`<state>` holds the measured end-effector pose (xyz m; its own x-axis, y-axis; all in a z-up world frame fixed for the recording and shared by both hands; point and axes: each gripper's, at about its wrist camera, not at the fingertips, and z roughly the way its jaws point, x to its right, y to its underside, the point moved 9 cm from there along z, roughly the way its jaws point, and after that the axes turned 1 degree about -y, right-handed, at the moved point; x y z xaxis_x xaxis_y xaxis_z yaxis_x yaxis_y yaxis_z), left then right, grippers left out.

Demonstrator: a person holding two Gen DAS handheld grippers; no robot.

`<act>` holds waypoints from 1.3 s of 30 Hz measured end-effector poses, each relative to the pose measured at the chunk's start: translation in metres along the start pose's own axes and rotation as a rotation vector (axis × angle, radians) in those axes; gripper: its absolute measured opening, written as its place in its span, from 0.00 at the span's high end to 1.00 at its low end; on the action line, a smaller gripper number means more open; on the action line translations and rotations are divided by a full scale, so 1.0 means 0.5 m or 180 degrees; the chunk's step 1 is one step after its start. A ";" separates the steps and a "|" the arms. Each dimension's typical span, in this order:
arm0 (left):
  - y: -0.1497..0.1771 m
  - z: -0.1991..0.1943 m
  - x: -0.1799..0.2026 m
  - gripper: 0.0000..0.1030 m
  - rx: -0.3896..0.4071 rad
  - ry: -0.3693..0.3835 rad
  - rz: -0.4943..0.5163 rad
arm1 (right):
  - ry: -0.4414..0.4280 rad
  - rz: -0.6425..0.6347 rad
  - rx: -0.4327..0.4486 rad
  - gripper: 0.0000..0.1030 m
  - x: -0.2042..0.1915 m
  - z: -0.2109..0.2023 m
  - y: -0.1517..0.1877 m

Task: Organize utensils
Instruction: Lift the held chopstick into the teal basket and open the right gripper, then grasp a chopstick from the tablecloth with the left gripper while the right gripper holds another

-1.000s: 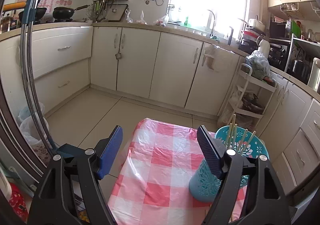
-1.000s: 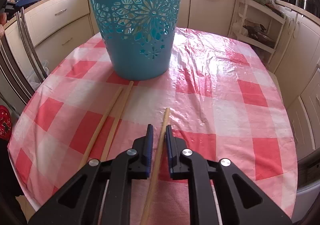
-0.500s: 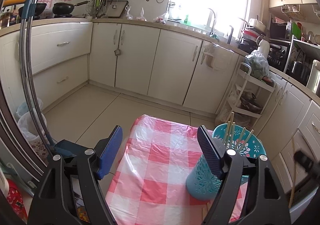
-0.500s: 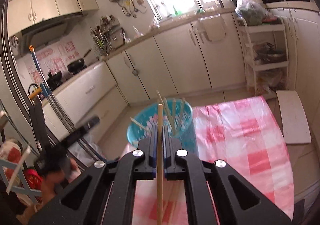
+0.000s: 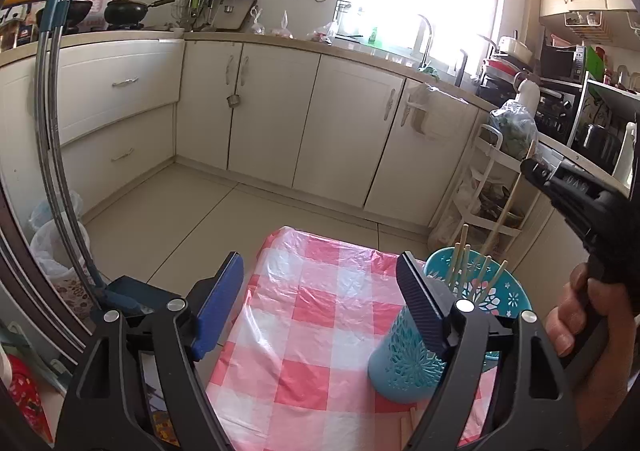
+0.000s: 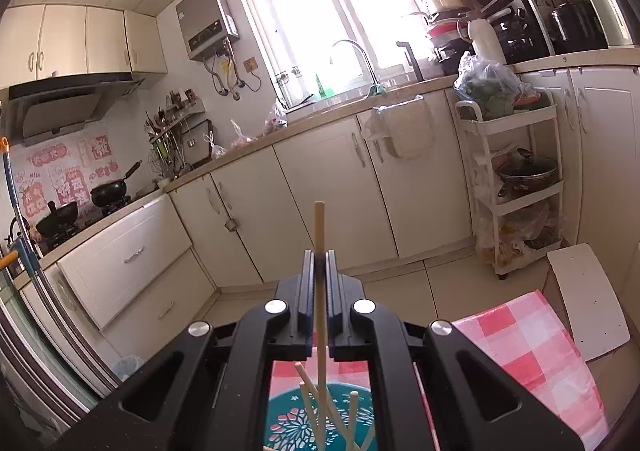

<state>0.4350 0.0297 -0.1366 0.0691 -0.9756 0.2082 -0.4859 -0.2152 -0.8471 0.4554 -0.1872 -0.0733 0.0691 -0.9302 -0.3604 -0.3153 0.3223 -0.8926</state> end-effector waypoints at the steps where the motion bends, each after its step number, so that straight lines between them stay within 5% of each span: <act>1: 0.000 -0.001 0.001 0.27 0.0006 -0.0002 0.0002 | 0.0008 -0.0029 -0.0019 0.94 0.000 0.001 0.008; 9: 0.004 -0.004 0.016 0.25 0.0030 -0.0018 0.0091 | -0.0009 -0.0300 -0.0237 0.93 -0.013 -0.016 0.075; 12: 0.005 -0.004 0.016 0.24 0.0031 -0.0021 0.0095 | -0.0038 -0.0376 -0.0243 0.84 -0.020 -0.039 0.086; 23: 0.003 -0.015 0.017 0.23 0.0081 -0.0047 0.0142 | -0.0133 -0.0473 -0.0103 0.76 -0.032 -0.147 0.075; 27: 0.002 -0.019 0.014 0.22 0.0089 -0.0047 0.0161 | -0.0123 -0.0489 -0.0195 0.73 -0.031 -0.199 0.118; 29: 0.003 -0.021 0.008 0.21 0.0093 -0.0067 0.0173 | -0.0086 -0.0530 -0.0353 0.72 -0.023 -0.220 0.167; 35: 0.019 -0.026 -0.017 0.20 0.0033 -0.0134 0.0200 | 0.0084 -0.0543 -0.1401 0.73 0.036 -0.227 0.403; 39: 0.037 -0.027 -0.027 0.19 -0.0030 -0.0174 0.0278 | 0.0156 -0.0540 -0.1725 0.75 0.057 -0.196 0.466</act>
<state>0.4133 0.0393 -0.1482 0.0735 -0.9916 0.1065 -0.5004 -0.1290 -0.8561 0.2910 -0.1559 -0.2650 0.1212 -0.9723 -0.1997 -0.7450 0.0438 -0.6656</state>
